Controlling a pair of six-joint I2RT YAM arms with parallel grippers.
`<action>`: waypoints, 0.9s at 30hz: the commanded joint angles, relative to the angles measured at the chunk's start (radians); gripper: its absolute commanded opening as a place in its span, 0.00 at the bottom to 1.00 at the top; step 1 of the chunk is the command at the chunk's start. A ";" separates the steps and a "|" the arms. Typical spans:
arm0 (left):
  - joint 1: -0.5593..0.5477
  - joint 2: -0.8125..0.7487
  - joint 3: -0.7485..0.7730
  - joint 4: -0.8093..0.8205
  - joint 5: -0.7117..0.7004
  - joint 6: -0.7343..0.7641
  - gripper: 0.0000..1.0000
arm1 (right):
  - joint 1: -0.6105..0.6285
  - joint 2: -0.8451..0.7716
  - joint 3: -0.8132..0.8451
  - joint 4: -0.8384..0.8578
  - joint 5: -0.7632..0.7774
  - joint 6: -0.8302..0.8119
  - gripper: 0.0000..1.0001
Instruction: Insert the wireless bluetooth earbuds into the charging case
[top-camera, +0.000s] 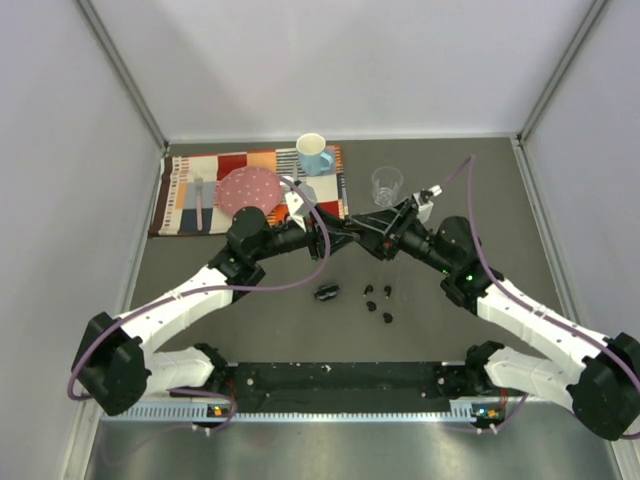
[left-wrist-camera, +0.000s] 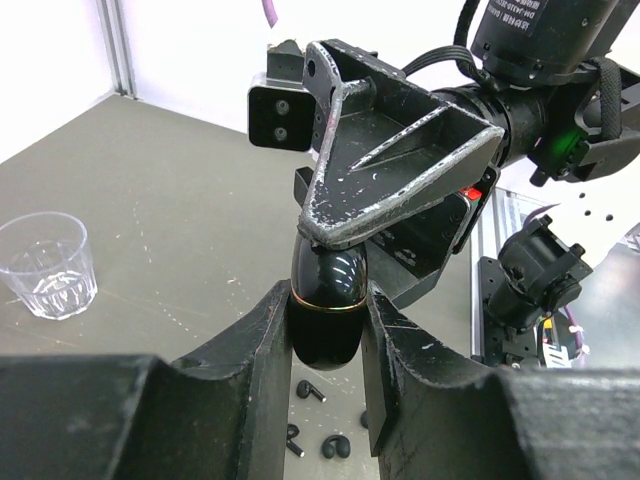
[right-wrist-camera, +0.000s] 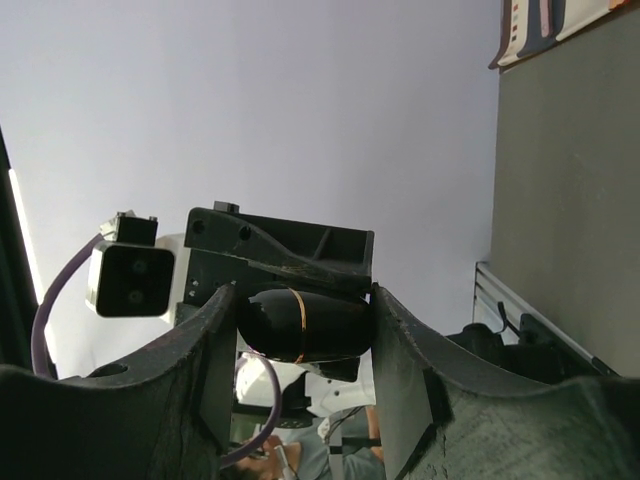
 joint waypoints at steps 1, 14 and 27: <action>-0.016 0.010 0.037 0.036 0.022 -0.023 0.00 | 0.010 -0.008 0.074 -0.037 -0.046 -0.097 0.27; -0.009 -0.220 -0.350 0.480 -0.203 -0.059 0.00 | -0.031 -0.129 0.342 -0.697 -0.032 -0.904 0.93; -0.009 -0.254 -0.425 0.562 -0.167 -0.071 0.00 | 0.039 -0.039 0.465 -0.832 -0.173 -1.128 0.82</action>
